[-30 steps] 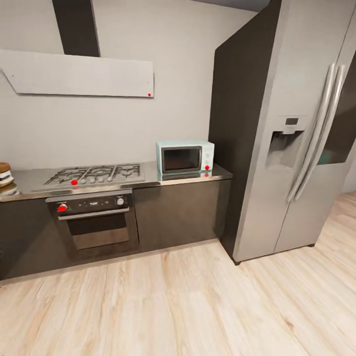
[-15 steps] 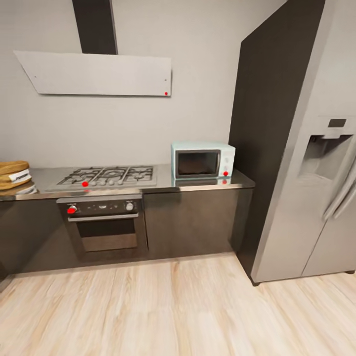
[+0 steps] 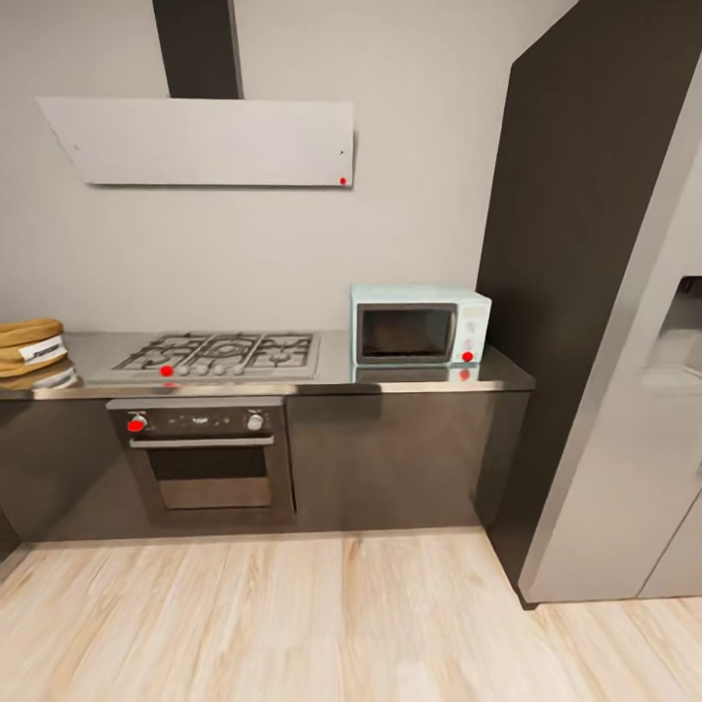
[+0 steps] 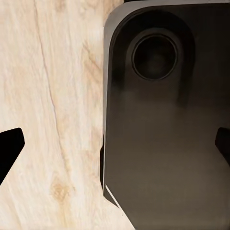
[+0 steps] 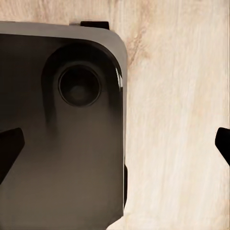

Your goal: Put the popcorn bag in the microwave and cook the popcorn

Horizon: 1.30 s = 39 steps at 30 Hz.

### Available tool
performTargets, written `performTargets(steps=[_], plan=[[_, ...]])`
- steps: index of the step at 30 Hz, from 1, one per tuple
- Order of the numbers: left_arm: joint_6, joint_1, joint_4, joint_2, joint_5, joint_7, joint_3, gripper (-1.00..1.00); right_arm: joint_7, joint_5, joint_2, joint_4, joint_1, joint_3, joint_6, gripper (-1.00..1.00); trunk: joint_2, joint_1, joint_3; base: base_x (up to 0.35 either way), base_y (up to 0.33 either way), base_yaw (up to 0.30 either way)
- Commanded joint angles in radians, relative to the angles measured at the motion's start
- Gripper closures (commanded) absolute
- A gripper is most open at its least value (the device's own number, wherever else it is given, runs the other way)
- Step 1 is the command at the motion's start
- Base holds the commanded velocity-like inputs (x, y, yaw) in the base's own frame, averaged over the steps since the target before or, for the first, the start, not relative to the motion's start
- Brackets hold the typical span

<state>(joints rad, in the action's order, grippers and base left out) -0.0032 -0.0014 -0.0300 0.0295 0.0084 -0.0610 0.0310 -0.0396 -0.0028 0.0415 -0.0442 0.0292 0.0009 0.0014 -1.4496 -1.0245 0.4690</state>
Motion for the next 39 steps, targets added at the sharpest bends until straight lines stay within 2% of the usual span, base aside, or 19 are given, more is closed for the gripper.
performTargets(steps=[1, 19, 27, 39], plan=[[0.0, 0.0, -0.001, 0.0, 0.001, -0.002, 0.003, -1.0, -0.002, 0.0, 0.0, 0.0, 0.0, 0.0, 0.0, -1.0, 0.0, -0.001, 0.001, 0.308, -0.196, 0.005], [-0.001, 0.0, -0.001, 0.001, 0.001, -0.002, 0.003, -1.0, 0.0, 0.0, 0.0, 0.0, 0.0, 0.0, 0.0, -1.0, 0.0, -0.001, 0.001, 0.303, -0.204, 0.0], [-0.002, 0.0, -0.001, 0.001, 0.001, -0.002, 0.003, -1.0, 0.0, 0.0, 0.0, 0.0, 0.001, 0.001, -0.003, -1.0, 0.0, -0.001, 0.001, 0.299, -0.205, 0.191], [-0.006, 0.0, -0.001, 0.0, 0.001, -0.001, 0.003, -1.0, 0.0, 0.0, 0.0, 0.0, 0.0, 0.001, -0.003, -1.0, 0.0, -0.001, 0.001, 0.086, -0.039, 0.013]])
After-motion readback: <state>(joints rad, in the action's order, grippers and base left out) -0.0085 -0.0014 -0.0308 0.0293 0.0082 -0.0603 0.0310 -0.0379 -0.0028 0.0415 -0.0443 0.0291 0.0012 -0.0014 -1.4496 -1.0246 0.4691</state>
